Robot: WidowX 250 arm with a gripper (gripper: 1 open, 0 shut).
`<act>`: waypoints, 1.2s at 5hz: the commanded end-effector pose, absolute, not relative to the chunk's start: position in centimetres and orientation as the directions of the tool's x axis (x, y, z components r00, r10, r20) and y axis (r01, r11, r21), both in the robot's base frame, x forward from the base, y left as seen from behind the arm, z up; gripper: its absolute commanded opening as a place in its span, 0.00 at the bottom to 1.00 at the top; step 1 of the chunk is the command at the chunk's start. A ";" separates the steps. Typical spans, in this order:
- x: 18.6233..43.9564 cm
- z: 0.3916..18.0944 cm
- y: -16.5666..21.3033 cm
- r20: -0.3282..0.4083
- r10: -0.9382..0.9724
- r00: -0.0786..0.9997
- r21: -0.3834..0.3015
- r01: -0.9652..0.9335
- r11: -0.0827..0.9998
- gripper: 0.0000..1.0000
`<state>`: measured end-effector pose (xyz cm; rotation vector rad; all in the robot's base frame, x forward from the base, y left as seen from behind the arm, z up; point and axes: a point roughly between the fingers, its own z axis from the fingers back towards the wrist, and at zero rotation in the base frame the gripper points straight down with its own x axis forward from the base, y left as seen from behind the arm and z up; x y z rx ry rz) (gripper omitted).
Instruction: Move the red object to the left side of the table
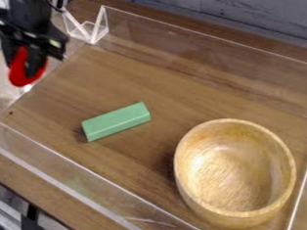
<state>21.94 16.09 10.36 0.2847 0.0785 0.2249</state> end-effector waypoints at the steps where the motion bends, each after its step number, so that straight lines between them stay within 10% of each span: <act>1: 23.2 10.4 16.8 0.012 0.203 0.979 0.256 -0.200 0.946 0.00; 5: 25.1 8.4 20.0 0.056 0.127 0.990 0.094 -0.132 0.987 0.00; 6: 25.4 8.0 20.5 0.060 0.122 0.991 0.052 -0.125 0.991 1.00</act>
